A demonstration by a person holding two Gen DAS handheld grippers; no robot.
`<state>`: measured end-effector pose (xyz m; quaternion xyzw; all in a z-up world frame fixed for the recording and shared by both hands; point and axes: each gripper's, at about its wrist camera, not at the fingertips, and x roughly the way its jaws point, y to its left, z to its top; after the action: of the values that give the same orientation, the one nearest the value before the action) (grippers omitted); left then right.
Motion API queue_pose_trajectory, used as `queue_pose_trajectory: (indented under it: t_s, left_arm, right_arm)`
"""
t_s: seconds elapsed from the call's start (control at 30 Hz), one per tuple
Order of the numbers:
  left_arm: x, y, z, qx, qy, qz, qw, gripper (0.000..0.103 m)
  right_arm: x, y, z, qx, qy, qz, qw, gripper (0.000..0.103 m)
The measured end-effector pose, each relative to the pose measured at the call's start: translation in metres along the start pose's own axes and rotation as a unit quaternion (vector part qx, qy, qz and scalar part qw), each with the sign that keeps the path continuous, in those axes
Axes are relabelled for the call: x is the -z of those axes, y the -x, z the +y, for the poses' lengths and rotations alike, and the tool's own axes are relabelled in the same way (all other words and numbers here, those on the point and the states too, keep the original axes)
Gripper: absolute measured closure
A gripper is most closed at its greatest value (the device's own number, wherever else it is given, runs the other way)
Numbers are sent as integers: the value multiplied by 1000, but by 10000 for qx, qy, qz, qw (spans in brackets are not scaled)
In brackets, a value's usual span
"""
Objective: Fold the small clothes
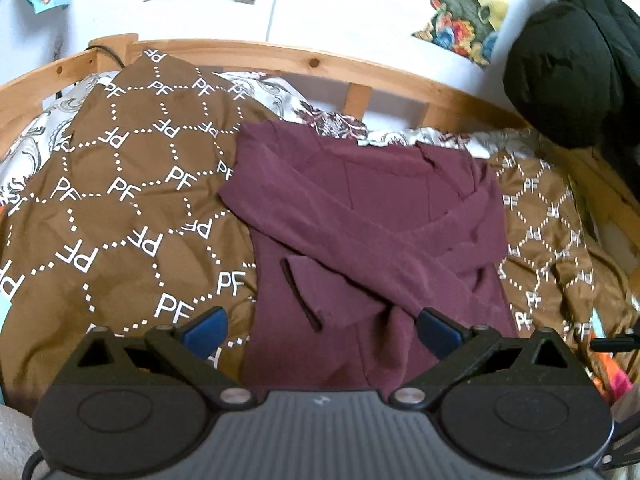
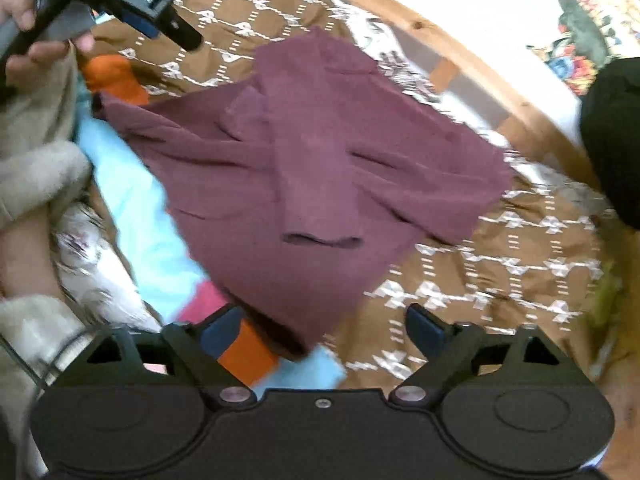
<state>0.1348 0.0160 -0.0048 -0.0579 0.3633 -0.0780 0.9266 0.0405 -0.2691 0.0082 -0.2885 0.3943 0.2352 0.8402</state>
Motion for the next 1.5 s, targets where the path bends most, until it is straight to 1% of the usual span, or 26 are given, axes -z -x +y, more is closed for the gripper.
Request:
queue_pose_trajectory:
  t_s: [0.07,0.13,0.23,0.33,0.47,0.57,0.6,0.63,0.67,0.7,0.73,0.8,0.83,0.9,0.97,1.03,1.1,1.23,1.3,1.4,1.5]
  left_arm:
    - [2,-1,-2,1,-56,11,10000,1]
    - [2,-2,-2,20,-59,29,10000,1]
    - [2,-3,0,36,-26,41,10000,1]
    - [1,-5,3,73,28,60,10000,1]
    - [1,-6,2,120,-2,57,9999,1]
    - [2,-4,-1,202,-69,34,9998,1]
    - [3,-3,-2,242,-94,15,9997,1]
    - [3,-2,-3,295,-121,-11,9995,1]
    - [4,-1,-4,365,-152,-39,9992,1]
    - [4,0,-6,434,-189,-61,9989,1]
    - [5,2,-8,532,-252,-86,9982,1]
    - [7,5,-14,738,-425,-134,9963,1]
    - [9,7,-18,872,-559,-169,9945,1]
    - [14,11,-28,1097,-864,-232,9899,1]
    - [20,13,-42,1237,-1276,-257,9837,1]
    - [27,11,-56,1268,-1692,-194,9772,1]
    - [36,4,-71,1152,-2095,-41,9710,1]
    - [48,-13,-89,864,-2533,309,9630,1]
    - [52,-21,-94,707,-2685,461,9596,1]
    - [59,-39,-101,206,-2836,760,9557,1]
    - [59,-50,-98,-167,-2778,969,9556,2]
  right_arm:
    - [-7,-9,11,-164,113,-14,9998,25]
    - [-14,-19,22,-276,287,2,9992,32]
    - [-23,-35,35,-300,536,107,9981,40]
    - [-28,-50,41,-367,629,252,9970,42]
    - [-30,-61,45,-447,726,419,9955,42]
    - [-28,-67,46,-398,711,514,9953,43]
    - [-28,-68,46,-365,685,509,9957,46]
    - [-28,-68,45,-353,643,513,9960,56]
    - [-28,-69,43,-342,580,538,9963,64]
    - [-28,-70,41,-277,515,572,9967,83]
    - [-27,-72,37,-208,417,623,9970,95]
    - [-26,-70,30,-272,149,541,9981,95]
    - [-27,-66,24,-295,-20,433,9986,97]
    - [-29,-56,8,-413,-528,178,9976,97]
    - [-30,-49,-15,-591,-1188,-34,9912,98]
    - [-33,-44,-33,-766,-1738,-176,9816,98]
    - [-36,-40,-49,-962,-2174,-304,9709,98]
    - [-46,-33,-69,-1206,-2638,-498,9557,98]
    - [-50,-31,-76,-1286,-2769,-540,9507,98]
    - [-55,-27,-83,-1340,-2848,-625,9471,98]
    - [-55,-20,-88,-1310,-2912,-733,9448,98]
